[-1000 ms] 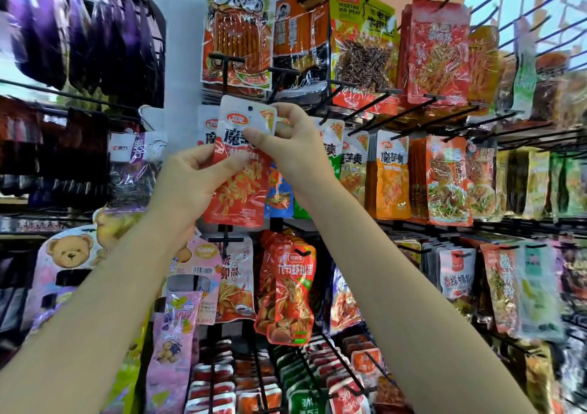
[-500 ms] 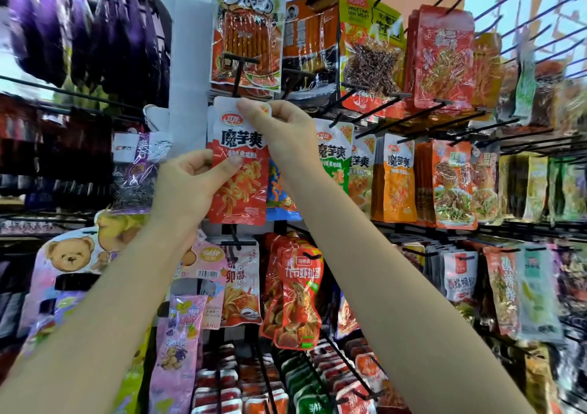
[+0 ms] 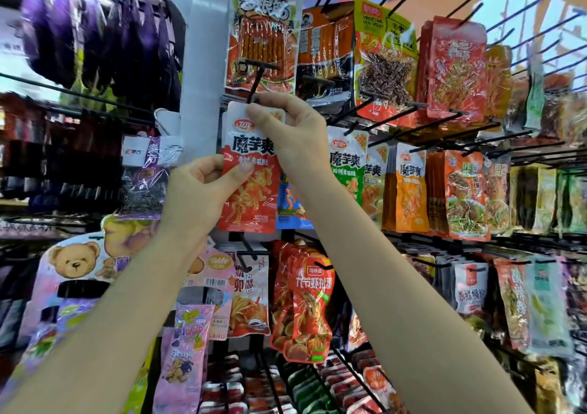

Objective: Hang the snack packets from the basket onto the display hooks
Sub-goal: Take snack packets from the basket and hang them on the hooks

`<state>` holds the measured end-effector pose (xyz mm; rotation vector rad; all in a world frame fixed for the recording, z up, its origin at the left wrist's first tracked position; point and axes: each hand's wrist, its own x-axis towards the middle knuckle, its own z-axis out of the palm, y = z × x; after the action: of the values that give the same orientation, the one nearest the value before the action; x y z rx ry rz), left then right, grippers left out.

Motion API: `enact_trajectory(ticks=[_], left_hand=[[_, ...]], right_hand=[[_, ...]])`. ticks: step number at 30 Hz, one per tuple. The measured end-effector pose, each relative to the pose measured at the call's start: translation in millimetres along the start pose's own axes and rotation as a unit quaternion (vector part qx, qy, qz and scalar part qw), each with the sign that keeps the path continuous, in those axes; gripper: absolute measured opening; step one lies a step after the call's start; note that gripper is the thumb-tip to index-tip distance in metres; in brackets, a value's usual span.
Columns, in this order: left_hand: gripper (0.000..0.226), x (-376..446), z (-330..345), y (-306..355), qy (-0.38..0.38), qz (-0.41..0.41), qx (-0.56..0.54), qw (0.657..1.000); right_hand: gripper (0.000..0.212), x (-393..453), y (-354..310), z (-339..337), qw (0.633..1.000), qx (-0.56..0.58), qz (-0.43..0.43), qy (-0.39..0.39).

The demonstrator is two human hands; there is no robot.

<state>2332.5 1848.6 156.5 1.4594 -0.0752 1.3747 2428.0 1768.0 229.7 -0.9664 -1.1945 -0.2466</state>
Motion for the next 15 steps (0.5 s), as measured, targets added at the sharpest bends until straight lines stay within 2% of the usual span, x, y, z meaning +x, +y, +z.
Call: enact_trajectory(ticks=[3, 7, 10, 15], left_hand=[[0.018, 0, 3, 1, -0.004, 0.008, -0.004, 1.0], [0.025, 5, 5, 3, 0.002, 0.016, -0.013, 1.0], [0.019, 6, 6, 4, 0.008, 0.035, -0.004, 0.999], [0.005, 11, 5, 3, 0.017, 0.045, 0.014, 0.999]], right_hand=[[0.014, 1, -3, -1, 1.0, -0.016, -0.019, 0.007], [0.006, 5, -6, -1, 0.998, -0.046, -0.037, 0.012], [0.008, 6, -7, 0, 0.997, -0.05, -0.05, 0.012], [0.015, 9, -5, 3, 0.999, -0.037, -0.015, 0.01]])
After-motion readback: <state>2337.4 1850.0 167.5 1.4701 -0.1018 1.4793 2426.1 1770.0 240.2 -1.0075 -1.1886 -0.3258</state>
